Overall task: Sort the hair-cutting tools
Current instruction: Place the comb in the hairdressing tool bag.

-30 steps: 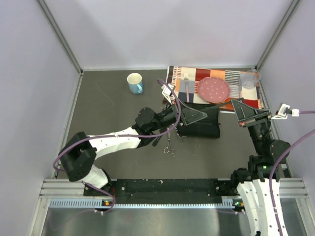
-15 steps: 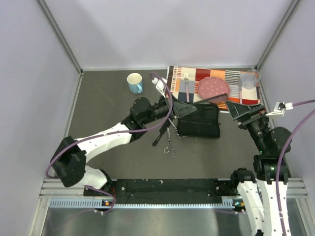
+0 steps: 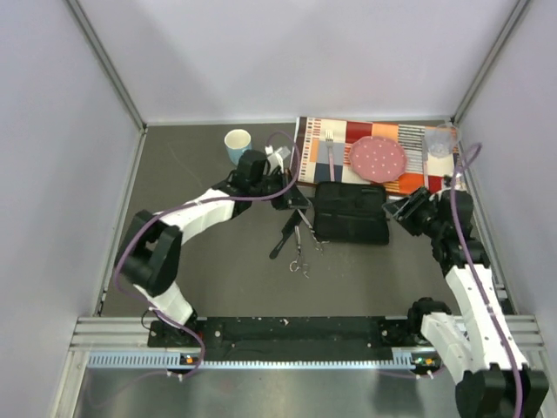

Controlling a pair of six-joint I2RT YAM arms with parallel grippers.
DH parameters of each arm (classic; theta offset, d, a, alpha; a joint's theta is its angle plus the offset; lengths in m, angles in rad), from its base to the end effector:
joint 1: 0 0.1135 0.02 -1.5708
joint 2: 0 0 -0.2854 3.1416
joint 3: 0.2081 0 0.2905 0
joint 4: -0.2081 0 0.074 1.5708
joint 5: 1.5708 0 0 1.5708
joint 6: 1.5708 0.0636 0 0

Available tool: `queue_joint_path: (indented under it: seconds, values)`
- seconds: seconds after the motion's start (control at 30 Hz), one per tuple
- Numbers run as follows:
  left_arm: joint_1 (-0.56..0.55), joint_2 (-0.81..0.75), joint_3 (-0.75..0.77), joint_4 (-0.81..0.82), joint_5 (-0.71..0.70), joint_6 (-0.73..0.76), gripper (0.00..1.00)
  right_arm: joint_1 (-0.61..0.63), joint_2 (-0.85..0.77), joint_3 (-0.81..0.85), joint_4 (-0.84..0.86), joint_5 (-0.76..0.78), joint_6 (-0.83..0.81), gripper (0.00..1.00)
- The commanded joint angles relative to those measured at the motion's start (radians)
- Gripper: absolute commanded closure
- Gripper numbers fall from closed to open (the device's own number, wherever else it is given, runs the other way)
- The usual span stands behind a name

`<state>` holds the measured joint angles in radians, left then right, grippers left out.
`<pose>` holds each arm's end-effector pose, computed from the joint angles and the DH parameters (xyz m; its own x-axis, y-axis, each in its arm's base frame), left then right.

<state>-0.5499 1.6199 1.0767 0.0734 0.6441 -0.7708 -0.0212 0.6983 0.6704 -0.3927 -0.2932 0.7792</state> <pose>0.3378 -0.2519 0.2465 -0.8861 -0.1103 -0.4502 0.3583 0.4532 -0.8162 0.2107 0.0139 0.2940 -0.4615 0.6827 -0.5665 0.1136 0.6788 0.7254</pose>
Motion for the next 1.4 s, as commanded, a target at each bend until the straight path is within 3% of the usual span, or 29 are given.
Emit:
queue_joint_path:
  seconds: [0.0, 0.17, 0.57, 0.93, 1.37]
  values:
    - [0.013, 0.133, 0.071, -0.1, 0.117, 0.085, 1.0, 0.081, 0.131, -0.051, 0.02, 0.067, -0.058, 0.6]
    - [0.028, 0.199, 0.083, -0.101, 0.063, 0.076, 1.0, 0.132, 0.274, -0.063, 0.063, 0.134, -0.084, 0.69]
    - [0.054, 0.291, 0.108, -0.155, 0.095, 0.1, 1.0, 0.142, 0.579, -0.072, 0.12, 0.21, -0.098, 0.87]
    - [0.054, 0.374, 0.123, -0.193, 0.14, 0.001, 1.0, 0.144, 0.685, -0.054, 0.107, 0.273, -0.089, 0.91]
    - [0.062, 0.374, 0.077, -0.139, 0.032, -0.12, 1.0, 0.158, 0.739, -0.054, 0.115, 0.313, -0.086, 0.93]
